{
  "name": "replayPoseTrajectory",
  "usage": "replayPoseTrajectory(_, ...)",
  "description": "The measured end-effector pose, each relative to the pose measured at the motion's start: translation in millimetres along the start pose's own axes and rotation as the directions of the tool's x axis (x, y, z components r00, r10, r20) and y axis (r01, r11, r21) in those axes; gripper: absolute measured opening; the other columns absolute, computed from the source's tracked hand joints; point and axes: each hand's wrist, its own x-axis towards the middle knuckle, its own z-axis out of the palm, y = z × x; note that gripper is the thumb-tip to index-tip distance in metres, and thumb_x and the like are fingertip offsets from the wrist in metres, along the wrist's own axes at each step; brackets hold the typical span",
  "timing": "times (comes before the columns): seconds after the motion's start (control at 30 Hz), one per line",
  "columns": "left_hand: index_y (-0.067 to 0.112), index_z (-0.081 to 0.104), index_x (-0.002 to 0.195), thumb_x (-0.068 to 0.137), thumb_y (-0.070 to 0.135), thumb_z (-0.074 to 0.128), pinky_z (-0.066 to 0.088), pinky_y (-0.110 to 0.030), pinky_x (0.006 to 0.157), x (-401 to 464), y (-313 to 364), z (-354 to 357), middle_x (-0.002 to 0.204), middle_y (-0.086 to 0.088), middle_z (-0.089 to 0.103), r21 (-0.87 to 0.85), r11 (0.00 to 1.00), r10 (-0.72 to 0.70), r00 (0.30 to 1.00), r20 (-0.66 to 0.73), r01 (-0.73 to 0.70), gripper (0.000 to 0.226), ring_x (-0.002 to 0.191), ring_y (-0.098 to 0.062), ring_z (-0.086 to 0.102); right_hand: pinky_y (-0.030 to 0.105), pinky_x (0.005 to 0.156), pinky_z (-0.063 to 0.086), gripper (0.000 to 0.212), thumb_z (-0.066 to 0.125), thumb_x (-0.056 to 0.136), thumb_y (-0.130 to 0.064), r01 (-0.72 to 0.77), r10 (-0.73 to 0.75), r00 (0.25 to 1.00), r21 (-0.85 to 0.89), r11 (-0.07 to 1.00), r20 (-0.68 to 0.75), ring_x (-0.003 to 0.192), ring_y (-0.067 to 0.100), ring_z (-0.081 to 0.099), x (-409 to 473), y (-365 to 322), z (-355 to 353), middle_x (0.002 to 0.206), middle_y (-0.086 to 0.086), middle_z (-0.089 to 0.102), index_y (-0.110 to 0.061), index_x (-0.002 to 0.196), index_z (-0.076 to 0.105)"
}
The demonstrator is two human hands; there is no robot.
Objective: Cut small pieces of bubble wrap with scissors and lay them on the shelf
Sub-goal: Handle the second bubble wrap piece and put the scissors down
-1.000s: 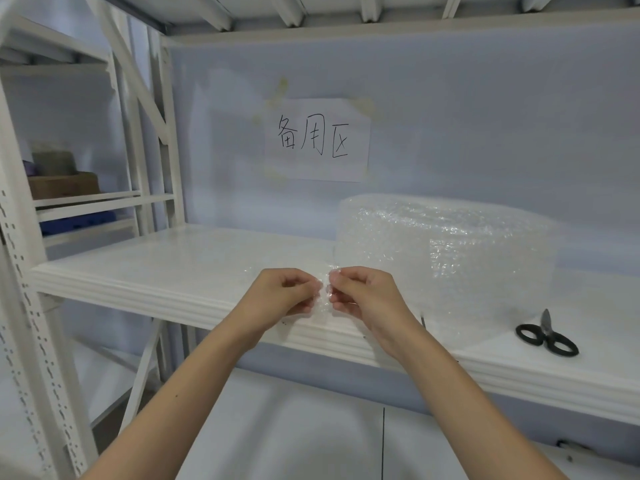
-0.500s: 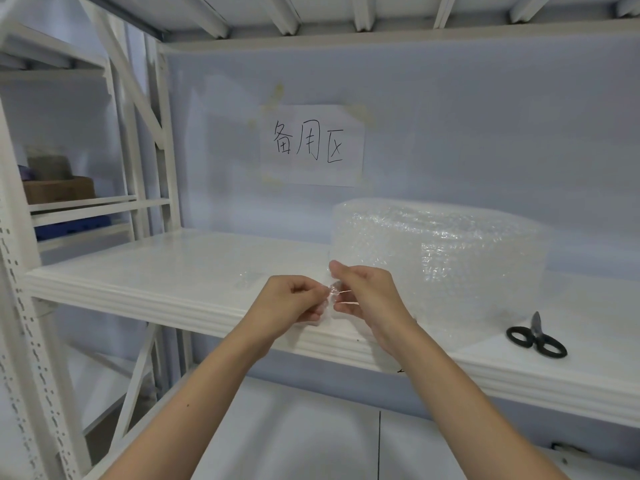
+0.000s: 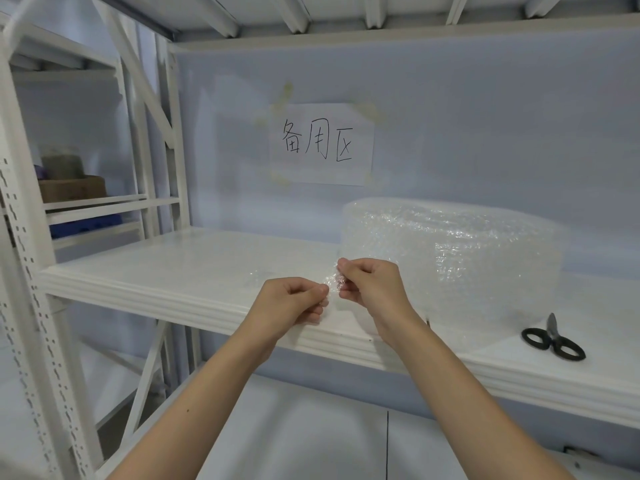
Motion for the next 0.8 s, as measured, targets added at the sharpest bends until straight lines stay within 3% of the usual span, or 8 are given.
replayPoseTrajectory(0.3, -0.001, 0.074, 0.085, 0.089, 0.021, 0.071, 0.059, -0.028, 0.070, 1.4, 2.7, -8.0, 0.071, -0.004, 0.072, 0.047, 0.999, -0.010, 1.000, -0.028, 0.011, 0.022, 0.058, -0.012, 0.062, 0.028, 0.066, 0.060, 0.017, 0.066, 0.089, -0.014, 0.010, -0.010, 1.000, 0.010, 1.000, -0.027, 0.057, 0.012, 0.061, 3.6, 6.0, 6.3, 0.064, 0.004, 0.066, -0.003, 0.076, 0.070)
replayPoseTrajectory(0.8, -0.002, 0.072, 0.085, 0.091, 0.015, 0.067, 0.058, -0.023, 0.061, 4.7, 4.4, -26.4, 0.067, -0.004, 0.069, 0.093, 0.995, -0.034, 0.999, -0.009, 0.034, 0.019, 0.055, -0.012, 0.059, 0.024, 0.066, 0.060, 0.017, 0.068, 0.088, -0.016, -0.077, 0.075, 0.995, 0.024, 0.997, 0.061, 0.059, 0.012, 0.063, 17.0, 10.4, 13.9, 0.073, 0.008, 0.069, -0.001, 0.081, 0.072)
